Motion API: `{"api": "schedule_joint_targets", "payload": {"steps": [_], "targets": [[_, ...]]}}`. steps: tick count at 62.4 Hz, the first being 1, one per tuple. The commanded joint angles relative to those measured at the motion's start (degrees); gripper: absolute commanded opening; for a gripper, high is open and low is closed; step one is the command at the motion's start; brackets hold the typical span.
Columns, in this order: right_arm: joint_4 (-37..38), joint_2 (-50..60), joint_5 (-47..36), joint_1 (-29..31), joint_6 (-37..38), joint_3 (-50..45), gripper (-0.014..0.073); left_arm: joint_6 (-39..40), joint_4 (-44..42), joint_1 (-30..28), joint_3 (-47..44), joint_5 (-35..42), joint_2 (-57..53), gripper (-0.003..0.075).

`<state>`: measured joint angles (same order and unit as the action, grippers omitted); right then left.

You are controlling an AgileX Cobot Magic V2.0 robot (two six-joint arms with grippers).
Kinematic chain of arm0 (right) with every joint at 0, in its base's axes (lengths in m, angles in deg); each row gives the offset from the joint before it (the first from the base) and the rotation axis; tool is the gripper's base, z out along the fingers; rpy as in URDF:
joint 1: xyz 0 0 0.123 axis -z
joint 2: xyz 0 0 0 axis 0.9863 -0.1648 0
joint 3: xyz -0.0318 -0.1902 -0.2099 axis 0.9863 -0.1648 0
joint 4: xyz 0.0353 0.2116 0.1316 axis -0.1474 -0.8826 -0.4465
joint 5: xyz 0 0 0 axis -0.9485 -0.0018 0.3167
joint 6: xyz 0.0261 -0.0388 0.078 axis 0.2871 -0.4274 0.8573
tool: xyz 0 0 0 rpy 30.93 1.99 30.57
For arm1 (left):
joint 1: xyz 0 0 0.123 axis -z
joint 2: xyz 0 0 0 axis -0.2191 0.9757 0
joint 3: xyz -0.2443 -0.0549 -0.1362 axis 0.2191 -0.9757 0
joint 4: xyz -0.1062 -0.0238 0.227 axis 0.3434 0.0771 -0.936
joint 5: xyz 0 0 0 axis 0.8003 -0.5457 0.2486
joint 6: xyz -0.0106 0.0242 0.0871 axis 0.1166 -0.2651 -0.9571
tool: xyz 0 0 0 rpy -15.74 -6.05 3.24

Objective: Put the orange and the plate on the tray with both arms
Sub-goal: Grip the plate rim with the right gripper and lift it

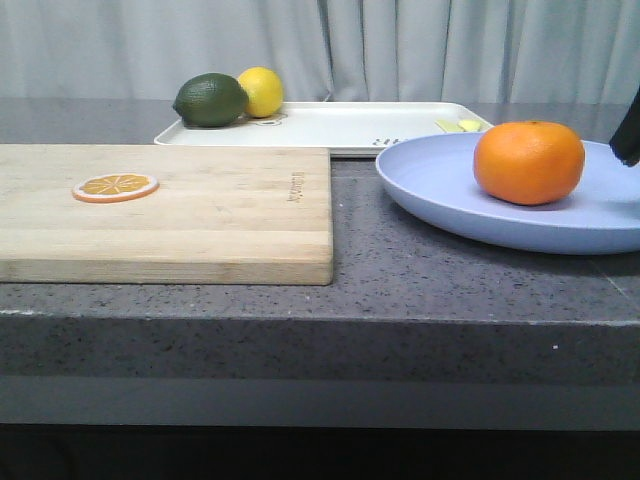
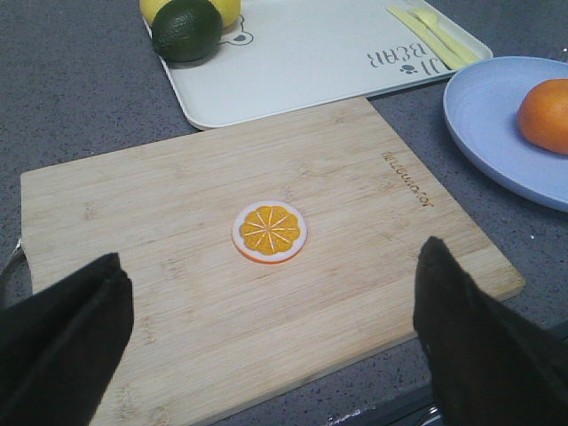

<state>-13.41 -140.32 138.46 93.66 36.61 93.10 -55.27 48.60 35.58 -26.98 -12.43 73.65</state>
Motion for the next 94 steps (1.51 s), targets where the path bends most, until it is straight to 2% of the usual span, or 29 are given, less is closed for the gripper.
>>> {"api": "schedule_joint_targets", "payload": {"steps": [1,10,20,27,48,67,74,85,94], "targets": [[-2.8,-0.1,0.9,0.5,-0.8,1.9,0.0649,0.6,0.8,-0.1,1.5,4.2,-0.1,0.0618],[-3.1,-0.9,1.8,0.5,-0.9,1.9,0.0545,0.6,0.8,-0.1,1.5,4.2,-0.1,0.0618],[-3.4,-0.9,1.8,0.5,-0.9,1.9,0.0325,0.6,0.8,-0.1,1.5,4.2,-0.1,0.0618],[-3.5,-0.9,1.6,0.5,-0.9,1.9,0.0204,0.6,0.8,-0.1,1.5,4.2,-0.1,0.0618],[-3.6,-0.9,1.6,0.5,-0.9,1.9,-0.0066,0.6,0.8,-0.1,1.5,4.2,-0.1,0.0618],[-6.5,-0.9,1.1,0.5,-0.9,2.0,-0.0065,0.6,0.8,-0.1,1.5,4.2,-0.1,0.0618],[-7.9,-0.9,2.2,0.5,-0.8,2.0,-0.0065,0.6,0.8,-0.1,1.5,4.2,-0.1,0.0618],[-14.4,-0.9,6.0,0.5,-0.8,2.9,-0.0065,0.6,0.8,-0.1,1.5,4.2,-0.1,0.0618],[-15.3,-0.9,8.4,-0.1,-0.4,5.9,-0.0065,0.6,0.8,-0.1,1.5,4.3,-0.1,0.0618]]}}
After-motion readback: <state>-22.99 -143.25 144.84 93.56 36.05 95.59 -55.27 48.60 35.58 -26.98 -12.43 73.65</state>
